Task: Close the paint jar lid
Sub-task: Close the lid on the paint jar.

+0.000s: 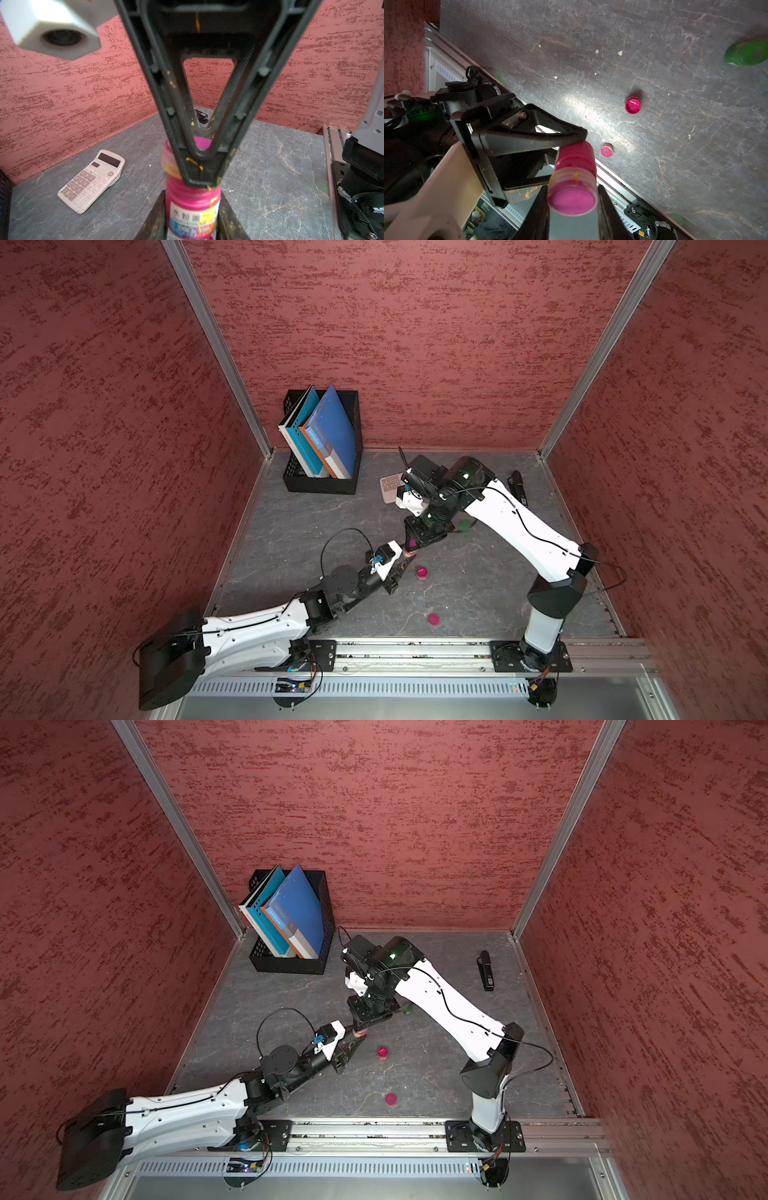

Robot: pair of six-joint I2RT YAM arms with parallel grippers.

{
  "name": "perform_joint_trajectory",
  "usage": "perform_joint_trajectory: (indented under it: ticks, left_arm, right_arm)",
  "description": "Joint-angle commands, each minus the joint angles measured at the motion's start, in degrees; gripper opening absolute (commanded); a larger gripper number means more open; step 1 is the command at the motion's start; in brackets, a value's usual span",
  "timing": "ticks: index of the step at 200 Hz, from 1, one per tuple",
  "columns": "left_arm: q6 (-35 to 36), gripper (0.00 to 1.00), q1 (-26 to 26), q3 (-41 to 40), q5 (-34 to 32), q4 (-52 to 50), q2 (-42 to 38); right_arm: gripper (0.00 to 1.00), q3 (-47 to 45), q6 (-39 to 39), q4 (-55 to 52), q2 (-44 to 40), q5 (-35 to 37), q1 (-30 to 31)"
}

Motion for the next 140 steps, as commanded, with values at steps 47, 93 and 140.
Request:
perform_joint_trajectory:
  ticks: [47,93,140]
  left_arm:
    - [0.84,0.20,-0.39,3.36,0.33,2.71,0.16]
    - [0.81,0.21,-0.33,3.72,-0.26,3.61,1.29]
    - [0.56,0.20,-0.35,4.05,-1.07,5.87,2.46]
  right_arm:
    - [0.27,-2.27,-0.62,-9.56,-0.73,1.47,-0.39]
    - [0.27,-1.39,0.19,-9.32,-0.20,1.10,-0.30]
    - [0.27,-4.92,2.61,-5.11,-1.46,-0.20,-0.17]
